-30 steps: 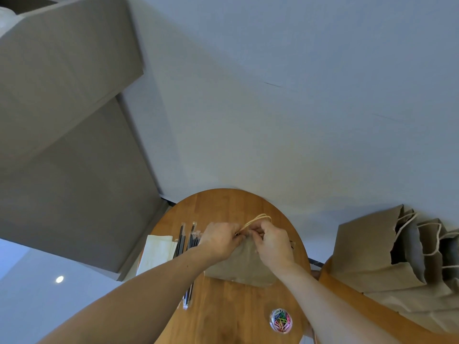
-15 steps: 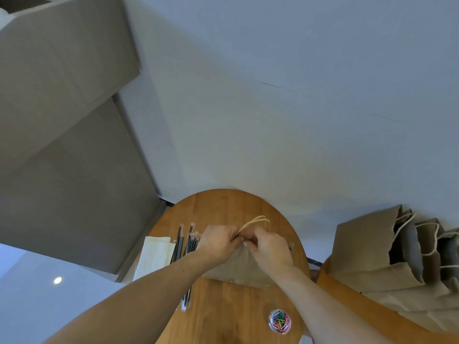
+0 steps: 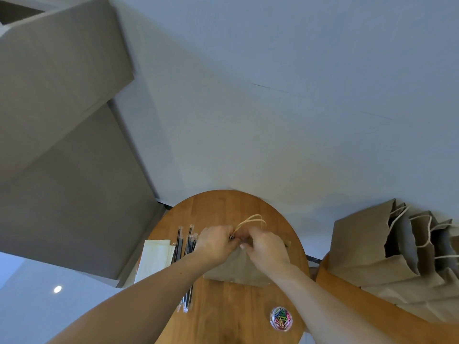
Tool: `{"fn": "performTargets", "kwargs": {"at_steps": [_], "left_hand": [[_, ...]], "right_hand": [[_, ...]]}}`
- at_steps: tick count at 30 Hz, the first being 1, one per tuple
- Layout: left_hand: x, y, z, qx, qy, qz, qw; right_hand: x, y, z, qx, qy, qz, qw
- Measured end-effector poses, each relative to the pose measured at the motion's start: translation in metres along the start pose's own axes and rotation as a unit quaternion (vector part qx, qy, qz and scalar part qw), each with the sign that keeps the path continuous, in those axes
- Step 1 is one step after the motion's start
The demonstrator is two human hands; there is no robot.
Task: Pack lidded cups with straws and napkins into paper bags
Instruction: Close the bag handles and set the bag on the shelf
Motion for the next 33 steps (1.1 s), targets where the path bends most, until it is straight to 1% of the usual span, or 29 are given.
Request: {"fn": "performTargets", "kwargs": {"at_steps": [3, 5, 7, 9, 12, 14, 15, 17, 19, 20, 23, 25, 27, 29, 31, 33], "left_hand": [[0.004, -0.007, -0.002, 0.006, 0.004, 0.006, 1.0], [0.012, -0.01, 0.0, 0.004, -0.002, 0.008, 1.0], [0.027, -0.012, 0.006, -0.006, -0.016, 0.012, 1.0], [0.046, -0.012, 0.012, -0.014, -0.046, 0.028, 0.998], [0.069, -0.007, 0.021, -0.006, -0.104, 0.073, 0.992], [0.078, -0.001, 0.025, 0.0, -0.135, 0.089, 0.987], [0.081, 0.003, 0.025, 0.004, -0.145, 0.09, 0.985], [0.086, 0.01, 0.026, 0.015, -0.162, 0.084, 0.983], [0.09, 0.014, 0.026, 0.015, -0.173, 0.085, 0.981], [0.09, 0.016, 0.026, 0.012, -0.175, 0.088, 0.981], [0.091, 0.018, 0.026, 0.005, -0.185, 0.077, 0.98], [0.093, 0.017, 0.026, 0.003, -0.195, 0.076, 0.978], [0.093, 0.015, 0.029, -0.002, -0.197, 0.079, 0.977], [0.092, 0.009, 0.036, -0.021, -0.21, 0.091, 0.973], [0.092, 0.001, 0.047, -0.05, -0.241, 0.104, 0.964], [0.088, -0.009, 0.06, -0.073, -0.254, 0.111, 0.958]], "right_hand": [[0.003, -0.01, 0.02, -0.067, -0.043, -0.072, 0.994], [-0.001, -0.02, 0.035, -0.128, -0.089, -0.092, 0.983], [-0.013, -0.027, 0.046, -0.175, -0.108, -0.101, 0.973], [-0.033, -0.033, 0.05, -0.207, -0.077, -0.089, 0.971], [-0.067, -0.038, 0.054, -0.236, 0.016, -0.071, 0.969], [-0.085, -0.032, 0.055, -0.215, 0.07, -0.061, 0.972], [-0.093, -0.025, 0.054, -0.183, 0.091, -0.06, 0.977], [-0.105, -0.007, 0.051, -0.087, 0.122, -0.072, 0.986], [-0.112, 0.012, 0.052, -0.009, 0.151, -0.118, 0.981], [-0.116, 0.018, 0.052, 0.005, 0.17, -0.144, 0.975], [-0.13, 0.034, 0.049, -0.003, 0.186, -0.165, 0.969], [-0.136, 0.039, 0.045, 0.0, 0.183, -0.154, 0.971], [-0.139, 0.039, 0.039, -0.016, 0.17, -0.128, 0.977], [-0.136, 0.032, 0.035, -0.043, 0.156, -0.115, 0.98], [-0.129, 0.026, 0.031, -0.063, 0.137, -0.107, 0.983], [-0.118, 0.018, 0.029, -0.08, 0.124, -0.117, 0.982]]}}
Point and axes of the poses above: each hand's wrist, its own z-axis away from the middle knuckle, its own y-axis out of the palm, x = y × z, the point moved 7 cm from there along -z, towards the middle knuckle, and after that the axes turned 14 degrees about -x, right-handed, at the moved point
